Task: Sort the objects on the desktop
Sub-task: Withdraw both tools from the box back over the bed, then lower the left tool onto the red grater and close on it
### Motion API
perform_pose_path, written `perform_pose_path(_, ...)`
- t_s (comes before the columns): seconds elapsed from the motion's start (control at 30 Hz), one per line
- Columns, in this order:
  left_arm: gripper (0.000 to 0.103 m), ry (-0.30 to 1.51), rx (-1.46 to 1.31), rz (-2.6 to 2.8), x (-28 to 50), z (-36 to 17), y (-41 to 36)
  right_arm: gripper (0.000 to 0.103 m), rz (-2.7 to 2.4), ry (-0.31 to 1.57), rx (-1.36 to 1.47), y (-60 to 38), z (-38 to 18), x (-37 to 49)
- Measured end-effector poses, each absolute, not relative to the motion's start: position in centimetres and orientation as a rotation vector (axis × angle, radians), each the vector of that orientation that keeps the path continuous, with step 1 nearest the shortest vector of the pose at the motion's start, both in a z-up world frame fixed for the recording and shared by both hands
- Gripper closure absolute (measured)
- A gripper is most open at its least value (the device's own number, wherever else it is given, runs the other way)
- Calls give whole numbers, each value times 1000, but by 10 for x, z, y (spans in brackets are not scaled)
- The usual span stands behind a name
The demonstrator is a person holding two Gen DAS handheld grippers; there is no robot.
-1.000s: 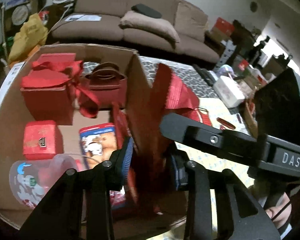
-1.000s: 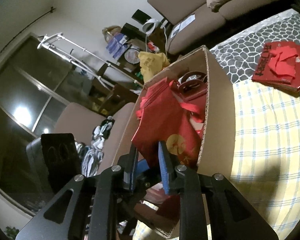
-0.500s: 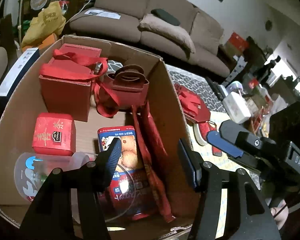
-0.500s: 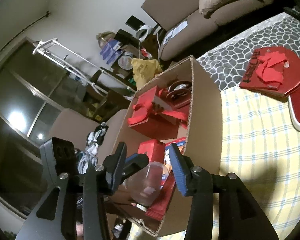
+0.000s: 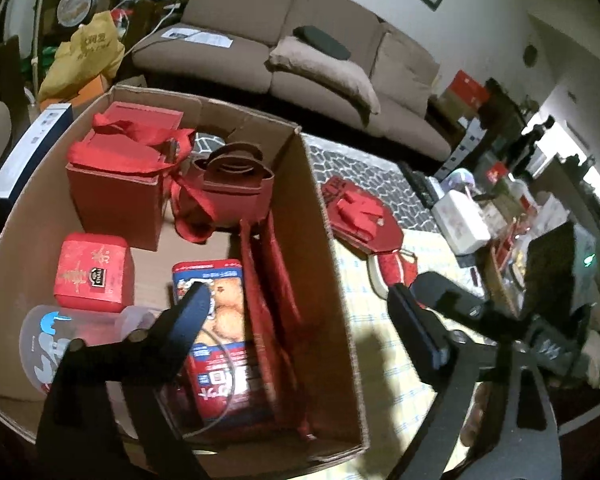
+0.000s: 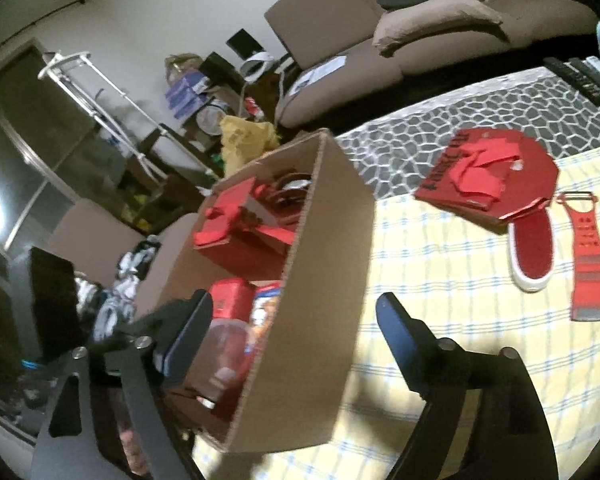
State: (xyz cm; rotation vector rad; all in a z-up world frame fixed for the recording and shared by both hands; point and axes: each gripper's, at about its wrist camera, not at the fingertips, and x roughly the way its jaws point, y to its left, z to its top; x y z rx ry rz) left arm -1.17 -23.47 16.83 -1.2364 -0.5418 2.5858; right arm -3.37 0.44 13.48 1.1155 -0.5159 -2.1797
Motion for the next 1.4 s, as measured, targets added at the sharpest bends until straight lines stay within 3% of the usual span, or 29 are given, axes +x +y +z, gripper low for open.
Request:
perform_pose_path(0.1, 4, -547, -1222, 2591, -12, 172, -226, 11, -2211, -493, 1136, 16, 130, -36)
perform_pose_path(0.23, 2, -547, -1194, 2578, -13, 177, -209, 0, -2275, -472, 1148, 36, 127, -39)
perform_pose_path(0.63, 0, -404, -1188, 2531, -21, 176, -131, 0, -2449, -513, 1159, 142, 122, -55)
perform_pose_path(0.83, 0, -328, -1228, 2509, -27, 164, -96, 1, -2545, -446, 1193, 185, 116, -60)
perform_pose_path(1.4, 0, -118, -1334, 2398, -37, 97, -5, 1, -2622, -385, 1393, 265, 55, -76)
